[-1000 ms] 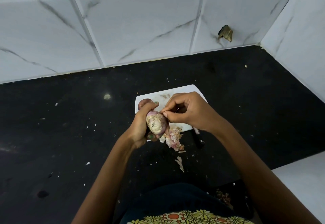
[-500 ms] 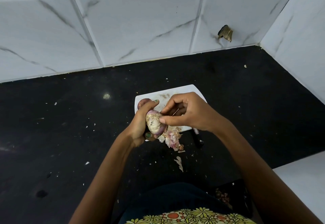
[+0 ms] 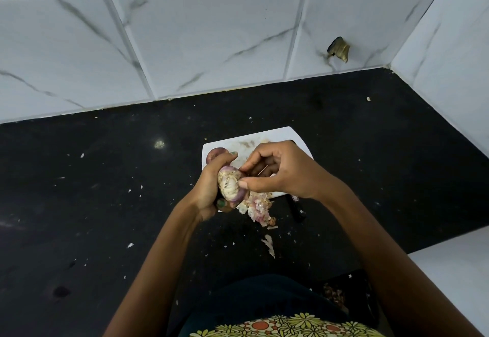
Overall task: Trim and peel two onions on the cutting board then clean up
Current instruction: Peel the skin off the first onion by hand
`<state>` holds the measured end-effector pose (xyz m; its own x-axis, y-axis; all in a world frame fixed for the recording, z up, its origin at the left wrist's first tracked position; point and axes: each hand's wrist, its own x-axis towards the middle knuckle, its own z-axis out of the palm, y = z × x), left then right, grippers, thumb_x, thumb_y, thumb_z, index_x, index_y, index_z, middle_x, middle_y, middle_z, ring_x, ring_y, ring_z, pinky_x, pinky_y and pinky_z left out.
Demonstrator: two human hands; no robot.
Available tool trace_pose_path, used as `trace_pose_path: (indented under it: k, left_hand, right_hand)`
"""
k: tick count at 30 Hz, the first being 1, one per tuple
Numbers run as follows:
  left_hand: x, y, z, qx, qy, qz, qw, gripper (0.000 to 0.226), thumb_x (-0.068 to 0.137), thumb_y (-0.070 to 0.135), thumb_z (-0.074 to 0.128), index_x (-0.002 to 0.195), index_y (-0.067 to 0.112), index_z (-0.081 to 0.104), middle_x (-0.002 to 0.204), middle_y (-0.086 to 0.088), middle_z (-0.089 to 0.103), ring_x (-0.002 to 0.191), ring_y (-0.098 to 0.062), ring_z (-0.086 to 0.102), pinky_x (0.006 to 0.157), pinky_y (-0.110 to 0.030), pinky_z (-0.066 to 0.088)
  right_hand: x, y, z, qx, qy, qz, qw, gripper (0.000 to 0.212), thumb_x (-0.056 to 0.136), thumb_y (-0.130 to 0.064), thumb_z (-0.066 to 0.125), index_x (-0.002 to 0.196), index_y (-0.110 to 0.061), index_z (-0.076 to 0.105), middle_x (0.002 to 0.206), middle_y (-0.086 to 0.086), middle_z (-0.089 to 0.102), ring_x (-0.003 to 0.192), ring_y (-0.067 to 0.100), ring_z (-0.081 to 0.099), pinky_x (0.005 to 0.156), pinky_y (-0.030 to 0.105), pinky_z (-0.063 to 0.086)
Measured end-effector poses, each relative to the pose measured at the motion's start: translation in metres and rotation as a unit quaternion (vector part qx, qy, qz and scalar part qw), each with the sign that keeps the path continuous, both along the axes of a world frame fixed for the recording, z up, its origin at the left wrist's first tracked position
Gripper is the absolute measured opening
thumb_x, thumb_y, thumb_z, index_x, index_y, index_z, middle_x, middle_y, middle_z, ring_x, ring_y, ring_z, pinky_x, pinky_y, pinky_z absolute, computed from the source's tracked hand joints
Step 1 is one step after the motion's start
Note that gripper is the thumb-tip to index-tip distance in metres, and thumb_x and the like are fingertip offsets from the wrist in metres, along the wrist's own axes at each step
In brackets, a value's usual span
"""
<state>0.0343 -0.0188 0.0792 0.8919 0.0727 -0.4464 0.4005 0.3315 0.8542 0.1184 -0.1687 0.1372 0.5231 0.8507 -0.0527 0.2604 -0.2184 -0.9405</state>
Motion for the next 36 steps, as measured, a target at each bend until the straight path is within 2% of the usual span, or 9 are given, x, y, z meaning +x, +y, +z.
trace_pose_path:
  k: [3,9,14,16,20,25,30,33,36]
  left_hand:
    - [0.0,0.0,0.0,-0.029,0.016,0.025,0.999,0.044,0.093,0.043,0.042,0.072,0.006,0.052,0.049,-0.011,0.045,0.034,-0.018,0.04,0.038,-0.014,0.025]
    - [0.0,-0.001,0.002,-0.024,0.025,-0.017,0.999,0.059,0.093,0.051,0.037,0.061,0.005,0.055,0.055,-0.015,0.051,0.034,-0.017,0.039,0.038,-0.017,0.019]
    - [0.001,-0.001,-0.003,-0.044,0.026,0.04,0.998,0.043,0.082,0.051,0.053,0.061,0.014,0.061,0.068,-0.012,0.046,0.044,-0.02,0.042,0.051,-0.026,0.019]
    - [0.001,-0.002,-0.003,-0.044,0.022,0.052,0.997,0.043,0.085,0.048,0.05,0.06,0.016,0.062,0.068,-0.012,0.044,0.045,-0.02,0.043,0.051,-0.025,0.023]
    - [0.001,-0.003,0.001,-0.046,0.024,0.029,0.998,0.048,0.087,0.05,0.048,0.059,0.013,0.061,0.063,-0.012,0.046,0.048,-0.019,0.038,0.053,-0.03,0.013]
    - [-0.002,-0.006,0.009,-0.073,0.038,0.013,0.997,0.055,0.094,0.049,0.037,0.067,0.004,0.054,0.051,-0.014,0.05,0.033,-0.018,0.041,0.036,-0.013,0.029]
    - [0.001,-0.005,0.008,-0.056,0.049,0.053,0.996,0.063,0.092,0.064,0.036,0.058,0.02,0.065,0.063,-0.008,0.054,0.055,-0.018,0.042,0.051,-0.021,0.024]
    - [0.002,-0.004,0.01,-0.035,0.053,0.026,0.998,0.083,0.082,0.085,0.021,0.068,0.015,0.064,0.068,-0.012,0.05,0.051,-0.016,0.038,0.044,-0.018,0.026]
    - [0.003,-0.005,0.018,-0.033,0.041,-0.003,0.999,0.096,0.077,0.087,0.008,0.085,0.005,0.058,0.058,-0.007,0.042,0.04,-0.012,0.032,0.039,-0.016,0.026]
  right_hand:
    - [-0.003,0.001,0.0,-0.004,-0.017,-0.002,1.0,0.026,0.069,-0.008,0.084,0.087,0.0,0.067,0.082,0.008,0.07,0.072,0.014,0.068,0.069,0.024,0.057]
    - [-0.001,0.004,-0.002,0.008,-0.038,-0.028,0.999,0.005,0.076,0.003,0.072,0.079,0.001,0.069,0.076,0.012,0.07,0.066,0.009,0.064,0.065,0.022,0.055]
    - [-0.005,0.002,0.001,-0.002,-0.018,-0.005,1.0,0.025,0.07,-0.008,0.083,0.087,-0.003,0.067,0.079,0.004,0.069,0.069,0.008,0.065,0.067,0.021,0.055]
    - [-0.006,0.002,0.001,0.0,-0.02,-0.007,1.0,0.026,0.069,-0.008,0.084,0.087,-0.004,0.066,0.079,0.004,0.069,0.069,0.008,0.065,0.067,0.022,0.055]
    - [-0.006,0.003,0.0,0.004,-0.02,-0.012,1.0,0.018,0.071,-0.001,0.079,0.083,-0.003,0.066,0.077,0.006,0.069,0.066,0.006,0.063,0.064,0.02,0.054]
    - [-0.003,0.002,-0.004,0.015,-0.027,-0.03,0.999,0.011,0.076,0.001,0.074,0.081,-0.007,0.068,0.079,0.006,0.069,0.068,0.007,0.064,0.065,0.021,0.053]
    - [-0.01,0.002,-0.004,-0.04,-0.057,-0.002,0.998,0.052,0.062,-0.025,0.089,0.103,-0.018,0.059,0.096,-0.011,0.062,0.086,0.007,0.061,0.074,0.024,0.055]
    - [-0.014,0.005,-0.011,-0.029,-0.084,-0.008,0.996,0.055,0.066,-0.025,0.087,0.112,-0.02,0.058,0.098,-0.013,0.06,0.093,0.001,0.058,0.08,0.018,0.05]
    - [-0.013,0.005,-0.016,-0.007,-0.104,-0.073,0.992,0.051,0.065,-0.028,0.087,0.11,-0.018,0.062,0.099,-0.007,0.064,0.094,0.004,0.057,0.081,0.015,0.047]
